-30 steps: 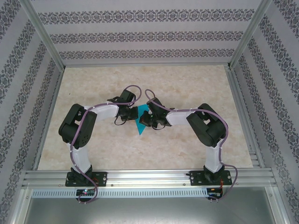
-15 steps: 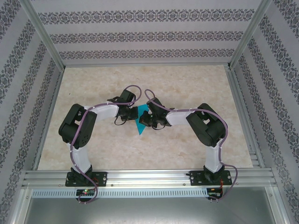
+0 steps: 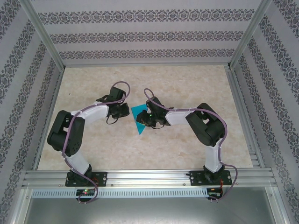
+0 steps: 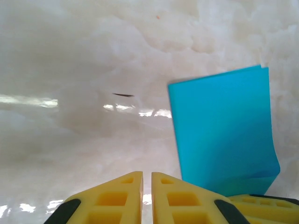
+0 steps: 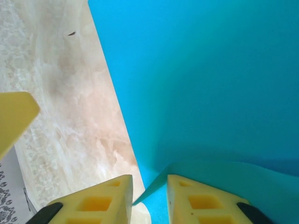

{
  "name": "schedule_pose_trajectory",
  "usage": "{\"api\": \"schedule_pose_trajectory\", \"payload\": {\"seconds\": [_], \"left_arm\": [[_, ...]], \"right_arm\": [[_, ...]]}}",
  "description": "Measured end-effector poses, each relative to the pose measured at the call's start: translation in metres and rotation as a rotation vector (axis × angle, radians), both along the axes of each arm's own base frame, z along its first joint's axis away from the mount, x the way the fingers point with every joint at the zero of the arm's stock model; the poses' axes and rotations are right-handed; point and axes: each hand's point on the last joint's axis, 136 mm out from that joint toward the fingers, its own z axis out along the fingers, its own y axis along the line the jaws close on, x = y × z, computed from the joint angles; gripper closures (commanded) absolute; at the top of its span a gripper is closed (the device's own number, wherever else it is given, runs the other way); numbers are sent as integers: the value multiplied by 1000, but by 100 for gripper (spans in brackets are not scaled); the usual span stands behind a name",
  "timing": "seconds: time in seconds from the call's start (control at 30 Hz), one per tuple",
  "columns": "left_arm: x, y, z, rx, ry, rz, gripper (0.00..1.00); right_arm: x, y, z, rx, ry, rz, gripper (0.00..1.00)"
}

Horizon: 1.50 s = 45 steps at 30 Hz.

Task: Fold a paper plane with a square sheet of paper (pick it up from the middle)
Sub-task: Third fold the triangle at the center of the table.

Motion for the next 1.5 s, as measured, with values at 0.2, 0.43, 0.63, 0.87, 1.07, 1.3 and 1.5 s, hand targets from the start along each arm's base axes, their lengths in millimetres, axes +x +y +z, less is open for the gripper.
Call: {"api": "schedule_pose_trajectory", "payload": {"seconds": [0.2,0.43,0.63,0.87,1.07,1.3,1.5], "left_arm": [[-8,-3,5,-43,8,-12,81],[-22,-20,3,-151,45,-66,84],[-31,-38,4,-239,61,-113,90],[-39,-60,6,-289,66,-171,96],[-43,-63,-13,-276,113,-170,97],[-46,-66,-25,-268,145,-175,98],[-43,-64,-31,-246,144,-163,99]], "right_arm": [[1,2,4,16,-10,4,65],[1,-5,-2,-2,-3,-9,85],[0,-8,-6,-17,4,-16,97],[0,-8,-6,-17,5,-16,100],[0,-8,-6,-17,5,-16,100],[0,-9,-6,-17,5,-17,100],[1,-10,-6,-13,6,-21,100]]}}
